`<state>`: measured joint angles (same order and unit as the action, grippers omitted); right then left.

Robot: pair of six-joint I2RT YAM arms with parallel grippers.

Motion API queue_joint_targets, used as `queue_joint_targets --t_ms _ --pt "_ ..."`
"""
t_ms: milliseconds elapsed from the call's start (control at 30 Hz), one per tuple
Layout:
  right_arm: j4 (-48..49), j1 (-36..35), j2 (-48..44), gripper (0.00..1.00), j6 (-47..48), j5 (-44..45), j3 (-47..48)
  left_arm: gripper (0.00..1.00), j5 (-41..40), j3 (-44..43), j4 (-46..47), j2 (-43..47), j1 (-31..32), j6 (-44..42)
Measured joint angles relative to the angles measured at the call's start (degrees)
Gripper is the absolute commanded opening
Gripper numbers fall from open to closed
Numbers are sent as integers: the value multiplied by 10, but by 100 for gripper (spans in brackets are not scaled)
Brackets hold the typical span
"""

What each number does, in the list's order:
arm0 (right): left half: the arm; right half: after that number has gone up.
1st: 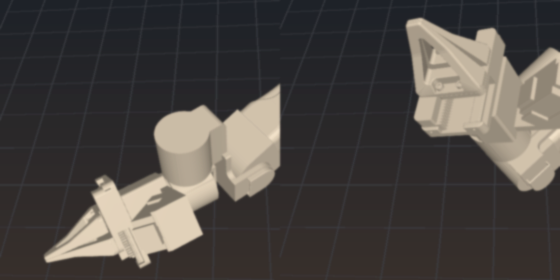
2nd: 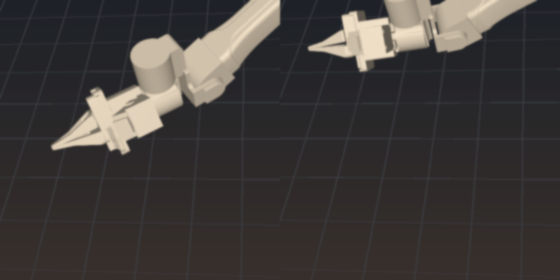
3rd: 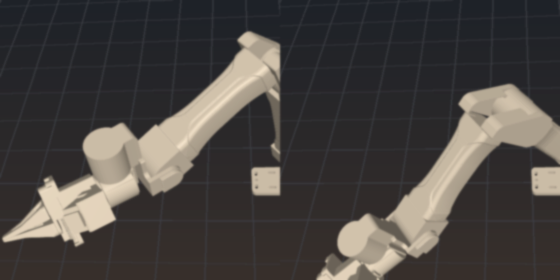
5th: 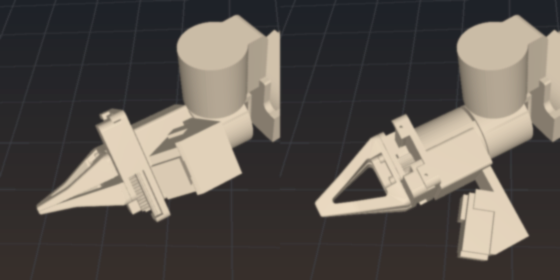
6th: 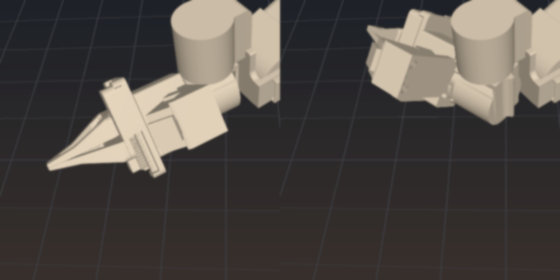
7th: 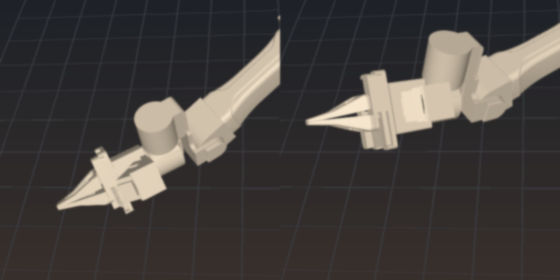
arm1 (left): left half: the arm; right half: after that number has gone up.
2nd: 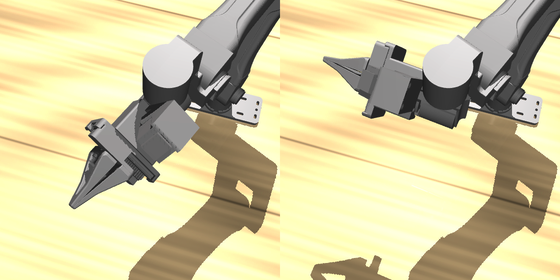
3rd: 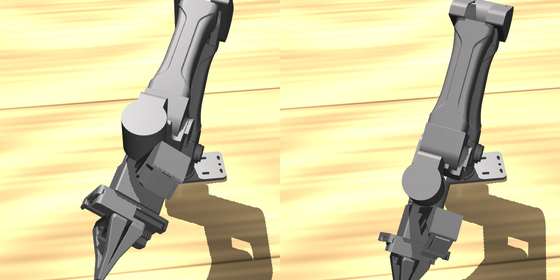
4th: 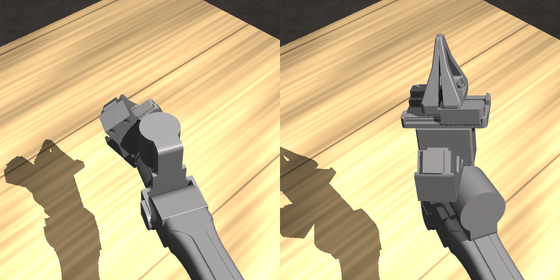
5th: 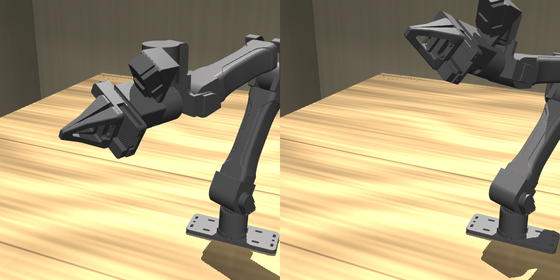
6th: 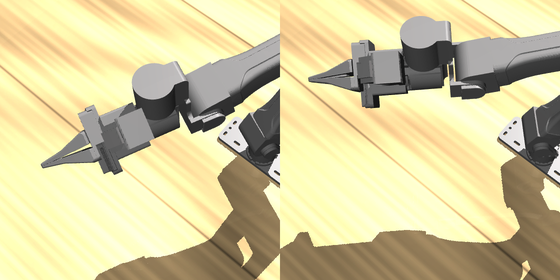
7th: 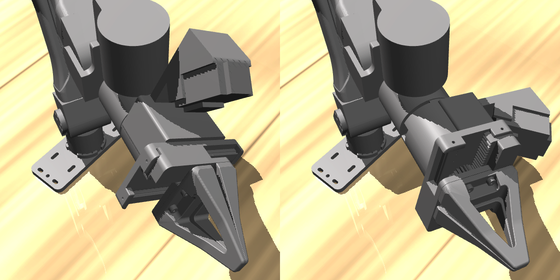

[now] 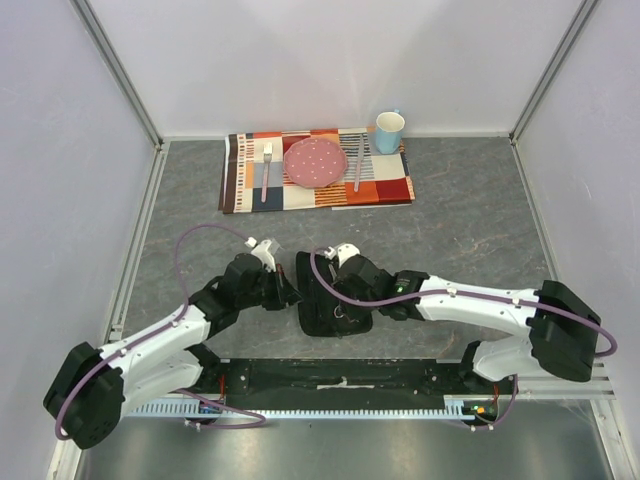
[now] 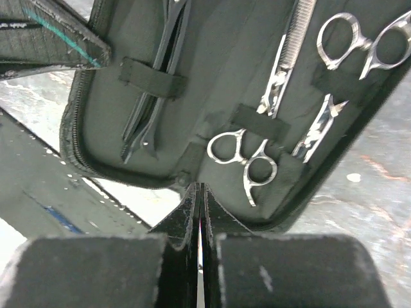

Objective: Sort the hair-cutting tools

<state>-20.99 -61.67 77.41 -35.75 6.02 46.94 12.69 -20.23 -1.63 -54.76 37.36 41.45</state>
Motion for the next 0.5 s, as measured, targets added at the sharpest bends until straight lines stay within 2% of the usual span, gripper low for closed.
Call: queue_joint_targets --t_ms 500 --pt "81 -34 113 0 -53 -38 -6 2 -32 0 -49 27 0 4"
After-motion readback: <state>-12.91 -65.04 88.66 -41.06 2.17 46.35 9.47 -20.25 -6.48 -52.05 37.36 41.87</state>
